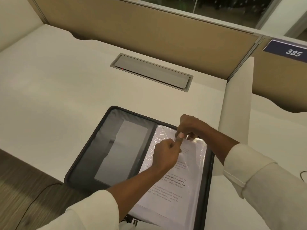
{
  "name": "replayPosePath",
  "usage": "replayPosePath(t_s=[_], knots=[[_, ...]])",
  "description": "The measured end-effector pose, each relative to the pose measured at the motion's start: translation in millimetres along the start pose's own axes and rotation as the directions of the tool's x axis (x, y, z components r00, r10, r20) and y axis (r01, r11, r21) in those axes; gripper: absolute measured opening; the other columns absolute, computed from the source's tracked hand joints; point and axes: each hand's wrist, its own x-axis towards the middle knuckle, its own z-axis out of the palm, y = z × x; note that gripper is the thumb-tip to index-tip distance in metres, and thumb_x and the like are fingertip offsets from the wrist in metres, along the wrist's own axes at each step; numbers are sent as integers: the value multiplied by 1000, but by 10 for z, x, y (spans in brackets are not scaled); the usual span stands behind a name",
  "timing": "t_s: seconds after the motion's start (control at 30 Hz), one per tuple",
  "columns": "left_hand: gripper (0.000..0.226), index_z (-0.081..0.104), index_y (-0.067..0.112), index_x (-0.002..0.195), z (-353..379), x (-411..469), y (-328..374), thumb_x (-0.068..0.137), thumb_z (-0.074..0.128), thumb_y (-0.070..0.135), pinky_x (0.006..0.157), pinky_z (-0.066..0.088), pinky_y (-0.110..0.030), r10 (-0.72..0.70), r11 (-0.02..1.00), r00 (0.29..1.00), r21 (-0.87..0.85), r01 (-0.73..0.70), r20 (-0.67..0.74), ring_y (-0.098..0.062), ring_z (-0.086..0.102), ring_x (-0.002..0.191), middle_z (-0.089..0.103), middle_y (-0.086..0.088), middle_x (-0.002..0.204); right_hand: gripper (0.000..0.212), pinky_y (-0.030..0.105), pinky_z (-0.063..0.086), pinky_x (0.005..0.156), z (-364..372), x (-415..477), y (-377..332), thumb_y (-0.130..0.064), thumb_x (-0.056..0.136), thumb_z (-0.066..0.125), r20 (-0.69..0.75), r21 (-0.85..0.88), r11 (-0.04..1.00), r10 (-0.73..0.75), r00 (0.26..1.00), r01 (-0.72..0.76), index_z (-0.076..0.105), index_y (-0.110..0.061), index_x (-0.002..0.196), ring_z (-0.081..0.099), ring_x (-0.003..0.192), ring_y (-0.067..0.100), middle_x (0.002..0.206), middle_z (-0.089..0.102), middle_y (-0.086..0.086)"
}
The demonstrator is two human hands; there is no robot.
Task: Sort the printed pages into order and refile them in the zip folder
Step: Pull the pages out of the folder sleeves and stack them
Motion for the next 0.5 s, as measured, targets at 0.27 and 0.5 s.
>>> replayPosePath(t_s=[0.27,0.5], knots=[[83,45,24,144,-264,-54,-858,86,59,81,122,32,-38,363,746,929,575,-335,70,-19,29,149,29,0,166,52,36,57,82,-15,368,186,-34,65,97,-68,-145,988,-59,996,49,58,-14,93,68,92,25,104,71,5],[128,-19,20,165,-387,-278,-1056,83,47,93,130,-8,-41,298,622,901,651,-435,317,-17,-33,156,-41,5,166,50,38,52,81,-404,609,320,-39,80,90,-150,-147,987,-82,985,60,62,-7,106,67,102,30,108,68,9]])
